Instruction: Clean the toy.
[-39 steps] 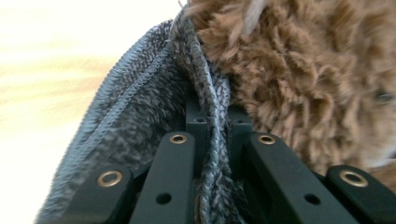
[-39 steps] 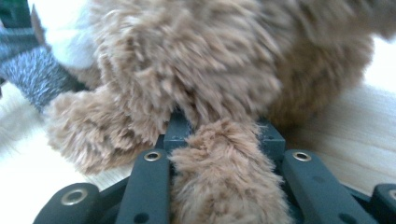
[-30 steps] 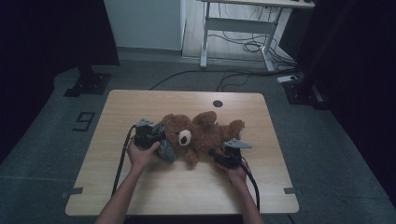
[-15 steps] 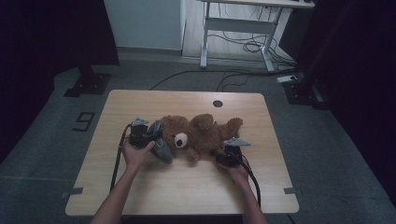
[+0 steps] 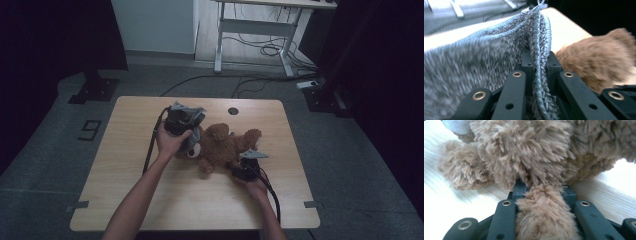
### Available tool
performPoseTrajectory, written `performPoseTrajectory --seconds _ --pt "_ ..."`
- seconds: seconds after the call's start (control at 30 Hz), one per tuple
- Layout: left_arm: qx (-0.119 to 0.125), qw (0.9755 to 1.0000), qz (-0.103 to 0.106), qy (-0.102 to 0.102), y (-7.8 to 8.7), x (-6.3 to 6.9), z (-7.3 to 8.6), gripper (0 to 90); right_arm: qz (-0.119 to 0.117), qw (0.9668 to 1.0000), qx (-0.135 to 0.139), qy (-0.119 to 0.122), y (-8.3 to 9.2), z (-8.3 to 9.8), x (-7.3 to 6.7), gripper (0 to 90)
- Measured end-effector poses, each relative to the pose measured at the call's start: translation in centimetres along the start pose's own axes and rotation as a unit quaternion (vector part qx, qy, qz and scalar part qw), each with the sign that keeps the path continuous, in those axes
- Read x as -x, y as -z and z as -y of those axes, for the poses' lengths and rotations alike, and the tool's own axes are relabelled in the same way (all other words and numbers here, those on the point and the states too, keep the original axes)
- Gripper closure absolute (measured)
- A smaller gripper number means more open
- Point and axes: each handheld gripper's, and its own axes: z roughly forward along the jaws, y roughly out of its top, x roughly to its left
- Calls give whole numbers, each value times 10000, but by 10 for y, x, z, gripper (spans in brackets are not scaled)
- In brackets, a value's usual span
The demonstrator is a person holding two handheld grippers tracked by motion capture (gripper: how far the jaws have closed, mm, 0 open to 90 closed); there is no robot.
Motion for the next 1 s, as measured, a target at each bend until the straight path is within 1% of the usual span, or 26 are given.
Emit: performPoseTrajectory --seconds 0.07,0.13,0.17,0.2,0.23,0.3,0.37,0.4,0.43,0.53,0.57,0.63,0.67,0.7,0.77,0.8,0.83,0.87,0.93,1.0 --pt "-197 9998 -1 99 -11 -2 9 815 -16 10000 -6 -5 1 0 0 671" --pt "-210 9996 23 191 -15 -6 20 822 -43 10000 -3 -41 1 1 1 668" --pt "-203 9996 31 194 -15 -7 24 825 -53 10000 2 -59 1 1 2 666" --pt "-203 9996 31 194 -15 -7 24 827 -68 9999 1 -81 2 1 2 662" --pt "-242 9997 -31 43 -13 -5 29 828 -87 9999 3 -120 2 1 3 655" --pt "-267 9995 -105 -94 -10 1 33 831 -127 9997 8 -194 4 3 4 633" --pt "-289 9992 -148 -229 -8 7 38 832 -132 9994 5 -316 7 5 6 588" --pt "-265 9992 -147 -242 -6 9 41 833 -107 9992 2 -376 8 6 7 552" --pt "-195 9994 -131 -236 -4 11 45 832 -100 9987 -37 -497 10 7 8 518" --pt "-4 9997 -64 -230 3 15 59 833 -200 9963 -132 -831 16 13 14 456" --pt "35 9997 -30 -230 6 17 63 833 -243 9957 -120 -883 19 14 16 441" --pt "98 9997 20 -221 10 19 70 834 -315 9956 32 -887 29 14 17 413" --pt "127 9998 61 -169 13 21 73 834 -347 9952 161 -895 34 14 17 394" --pt "141 9997 113 -149 15 22 76 834 -375 9942 342 -953 41 13 19 372" --pt "192 9996 161 -136 19 24 82 833 -426 9900 775 -1097 56 9 22 312" --pt "214 9995 163 -143 21 25 84 833 -422 9887 928 -1101 63 6 24 281" --pt "243 9995 157 -143 22 26 87 833 -401 9884 1019 -1049 68 2 23 252" --pt "256 9994 170 -126 23 27 89 833 -398 9875 1141 -1016 73 -1 22 239" --pt "280 9994 196 -86 24 27 91 833 -513 9851 1345 -944 80 -6 18 219" --pt "286 9994 197 -62 24 27 91 833 -463 9856 1387 -854 84 -12 11 215"
